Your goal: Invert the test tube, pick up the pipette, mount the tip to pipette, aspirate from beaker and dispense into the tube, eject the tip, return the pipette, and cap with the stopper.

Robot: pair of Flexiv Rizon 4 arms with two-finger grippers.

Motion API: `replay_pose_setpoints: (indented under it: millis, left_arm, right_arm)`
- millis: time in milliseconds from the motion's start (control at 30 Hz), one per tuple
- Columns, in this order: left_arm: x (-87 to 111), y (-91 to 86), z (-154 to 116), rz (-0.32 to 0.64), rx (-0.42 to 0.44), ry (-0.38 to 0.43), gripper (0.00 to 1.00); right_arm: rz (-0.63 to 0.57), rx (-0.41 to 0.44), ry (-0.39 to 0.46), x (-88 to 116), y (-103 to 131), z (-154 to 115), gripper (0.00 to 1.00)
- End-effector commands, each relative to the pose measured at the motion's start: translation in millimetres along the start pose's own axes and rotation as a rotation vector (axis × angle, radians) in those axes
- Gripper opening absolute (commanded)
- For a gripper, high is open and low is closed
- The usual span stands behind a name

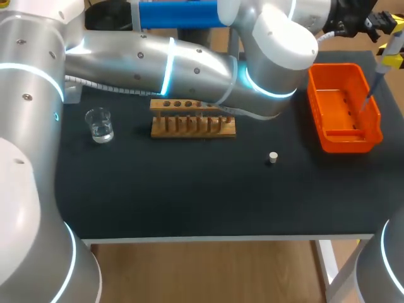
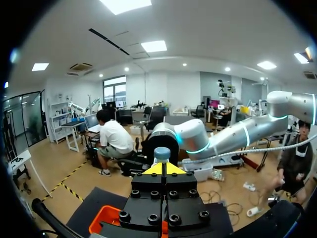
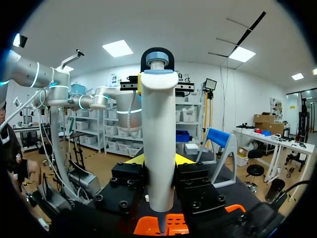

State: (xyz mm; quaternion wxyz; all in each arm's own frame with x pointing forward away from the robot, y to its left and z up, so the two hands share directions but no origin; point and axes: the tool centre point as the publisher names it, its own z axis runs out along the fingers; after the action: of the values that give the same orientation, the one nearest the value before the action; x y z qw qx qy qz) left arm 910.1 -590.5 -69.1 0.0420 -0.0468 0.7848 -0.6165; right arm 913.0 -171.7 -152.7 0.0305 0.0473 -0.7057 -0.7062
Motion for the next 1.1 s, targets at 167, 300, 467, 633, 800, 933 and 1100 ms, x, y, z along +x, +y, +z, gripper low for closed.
replay_pose_setpoints:
  millis: [167, 300, 467, 633, 800, 933, 1100]
  left_arm:
    - [1.0, 13.8, 7, 0.006, 0.187, 0.007, 0.00]
    - [1.6, 15.1, 7, 0.007, 0.190, 0.008, 0.00]
    - [1.6, 19.2, 7, 0.003, 0.189, 0.010, 0.00]
    - [2.2, 23.9, 7, -0.009, 0.188, 0.010, 0.00]
    - [2.9, 26.3, 8, -0.016, 0.190, 0.011, 0.00]
    - [3.5, 25.1, 8, -0.015, 0.193, 0.010, 0.00]
    - [2.5, 16.7, 4, 0.008, 0.212, -0.008, 0.00]
  right_arm:
    - [0.000, 0.002, 0.002, -1, 6, 0, 0.00]
    - [0.000, 0.002, 0.002, -1, 6, 0, 0.00]
    - [0.000, 0.002, 0.002, -1, 6, 0, 0.00]
    - [0.000, 0.002, 0.002, -1, 6, 0, 0.00]
    - [0.000, 0.002, 0.002, -1, 6, 0, 0.00]
    - [0.000, 0.002, 0.002, -1, 6, 0, 0.00]
    - [0.000, 0.002, 0.002, -1, 6, 0, 0.00]
